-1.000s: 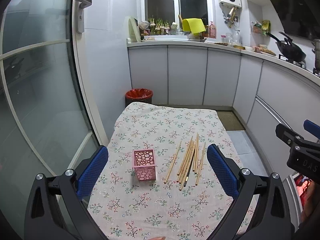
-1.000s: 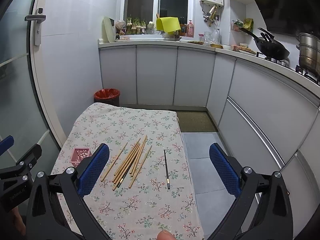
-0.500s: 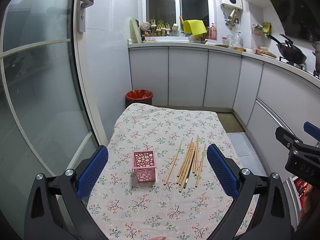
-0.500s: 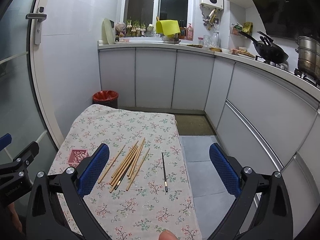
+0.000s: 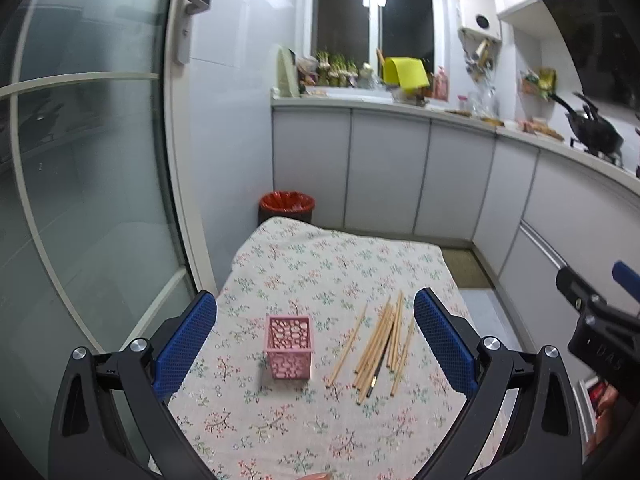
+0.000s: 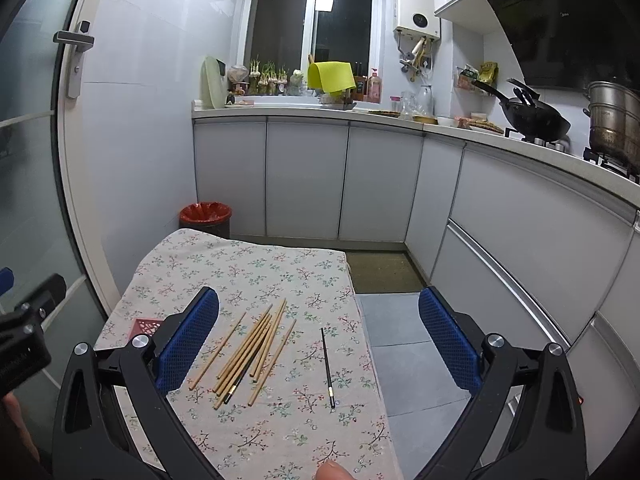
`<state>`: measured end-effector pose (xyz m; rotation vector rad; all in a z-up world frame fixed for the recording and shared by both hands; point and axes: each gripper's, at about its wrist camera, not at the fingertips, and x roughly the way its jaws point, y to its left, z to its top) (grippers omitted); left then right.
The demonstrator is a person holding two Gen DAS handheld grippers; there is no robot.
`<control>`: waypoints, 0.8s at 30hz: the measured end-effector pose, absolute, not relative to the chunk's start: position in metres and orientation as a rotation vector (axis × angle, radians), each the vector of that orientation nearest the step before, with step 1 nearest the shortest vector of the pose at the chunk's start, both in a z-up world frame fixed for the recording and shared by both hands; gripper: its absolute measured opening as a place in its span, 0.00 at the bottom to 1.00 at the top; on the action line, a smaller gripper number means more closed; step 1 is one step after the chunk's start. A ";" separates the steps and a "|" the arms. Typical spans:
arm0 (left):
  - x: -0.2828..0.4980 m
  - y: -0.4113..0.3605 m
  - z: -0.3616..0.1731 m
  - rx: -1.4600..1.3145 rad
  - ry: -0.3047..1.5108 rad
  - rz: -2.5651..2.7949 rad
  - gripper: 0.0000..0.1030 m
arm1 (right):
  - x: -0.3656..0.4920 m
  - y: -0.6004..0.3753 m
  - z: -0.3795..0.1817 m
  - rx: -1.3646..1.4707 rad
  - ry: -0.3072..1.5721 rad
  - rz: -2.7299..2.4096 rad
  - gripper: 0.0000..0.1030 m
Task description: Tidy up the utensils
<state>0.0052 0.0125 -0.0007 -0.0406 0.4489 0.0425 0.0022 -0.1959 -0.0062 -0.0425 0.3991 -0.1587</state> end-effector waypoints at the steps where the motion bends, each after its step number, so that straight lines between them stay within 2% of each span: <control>1: 0.005 0.013 -0.001 -0.042 0.442 0.048 0.93 | 0.002 -0.197 -0.006 -0.035 0.402 -0.151 0.93; 24: 0.006 0.010 -0.007 -0.043 0.419 0.058 0.93 | 0.004 -0.203 -0.011 -0.011 0.399 -0.149 0.93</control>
